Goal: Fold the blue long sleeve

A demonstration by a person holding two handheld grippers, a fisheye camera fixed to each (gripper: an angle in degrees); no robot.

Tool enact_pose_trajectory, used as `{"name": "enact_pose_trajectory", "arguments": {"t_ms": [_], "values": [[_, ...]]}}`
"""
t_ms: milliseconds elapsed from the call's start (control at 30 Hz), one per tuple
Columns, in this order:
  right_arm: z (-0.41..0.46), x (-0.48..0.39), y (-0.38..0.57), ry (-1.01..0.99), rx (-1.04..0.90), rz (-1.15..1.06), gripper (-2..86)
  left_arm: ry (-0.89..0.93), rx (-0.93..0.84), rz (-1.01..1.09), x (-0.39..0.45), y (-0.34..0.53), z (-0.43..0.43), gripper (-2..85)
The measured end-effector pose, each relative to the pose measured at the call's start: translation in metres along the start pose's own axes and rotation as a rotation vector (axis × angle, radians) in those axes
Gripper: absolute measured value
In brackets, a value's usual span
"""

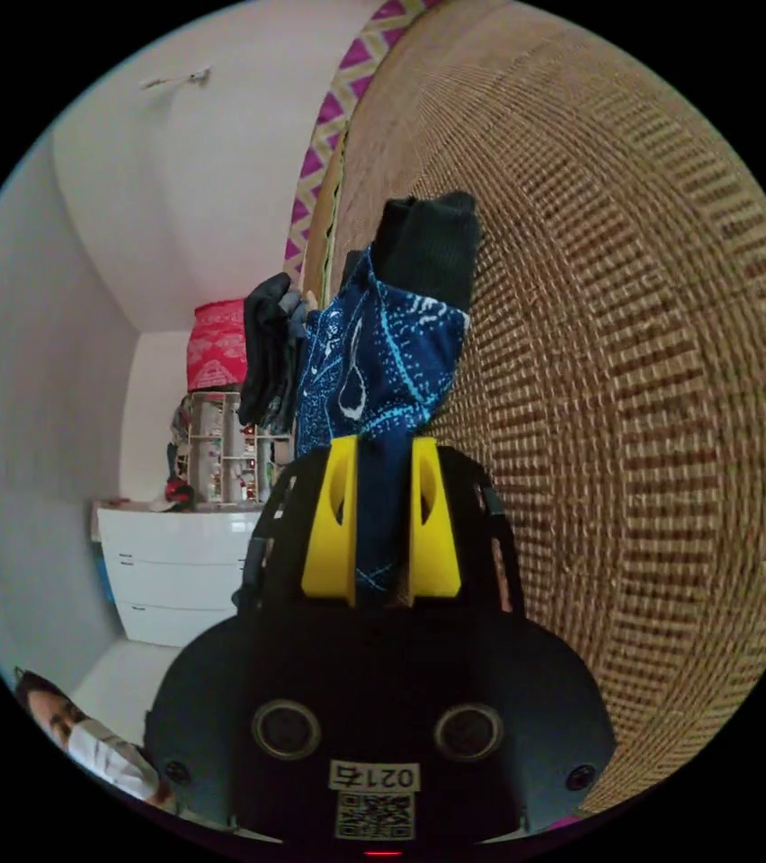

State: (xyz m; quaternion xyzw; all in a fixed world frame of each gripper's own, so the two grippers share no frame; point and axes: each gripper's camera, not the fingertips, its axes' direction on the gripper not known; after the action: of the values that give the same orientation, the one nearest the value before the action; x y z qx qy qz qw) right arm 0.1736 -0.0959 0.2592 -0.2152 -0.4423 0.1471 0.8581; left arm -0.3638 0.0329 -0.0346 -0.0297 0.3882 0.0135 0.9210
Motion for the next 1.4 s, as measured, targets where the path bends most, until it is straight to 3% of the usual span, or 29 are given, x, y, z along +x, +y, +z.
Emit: {"name": "enact_pose_trajectory", "arguments": {"t_ms": [133,267,433,700,900,1033,1133,1300,1400], "values": [[-0.025,-0.024,-0.025,0.072,-0.053,-0.175,4.2,-0.194,-0.167,0.138,0.038,0.012,0.028,-0.8],[-0.081,-0.042,-0.082,0.214,-0.09,-0.297,3.5,-0.285,-0.142,0.239,0.068,0.031,0.045,-0.9],[-0.177,-0.028,-0.172,0.376,-0.099,-0.265,3.9,-0.304,-0.146,0.259,0.09,0.042,0.059,-1.0],[-0.338,-0.039,-0.277,0.901,0.031,-0.214,4.0,-0.425,-0.172,0.273,0.136,0.057,0.084,-1.0],[-0.37,-0.038,-0.303,1.147,0.118,-0.188,5.6,-0.444,-0.203,0.254,0.154,0.062,0.095,-1.0],[-0.369,-0.026,-0.287,1.264,0.216,-0.146,9.7,-0.439,-0.222,0.265,0.162,0.066,0.099,-1.0],[-0.361,-0.051,-0.245,1.311,0.386,-0.279,10.0,-0.447,-0.232,0.303,0.17,0.07,0.102,-0.9],[-0.303,-0.121,-0.125,1.156,0.401,-0.672,10.8,-0.495,-0.212,0.361,0.185,0.084,0.105,-0.8],[-0.262,-0.141,-0.036,0.991,0.354,-0.767,12.7,-0.488,-0.181,0.335,0.186,0.09,0.103,0.0]]}}
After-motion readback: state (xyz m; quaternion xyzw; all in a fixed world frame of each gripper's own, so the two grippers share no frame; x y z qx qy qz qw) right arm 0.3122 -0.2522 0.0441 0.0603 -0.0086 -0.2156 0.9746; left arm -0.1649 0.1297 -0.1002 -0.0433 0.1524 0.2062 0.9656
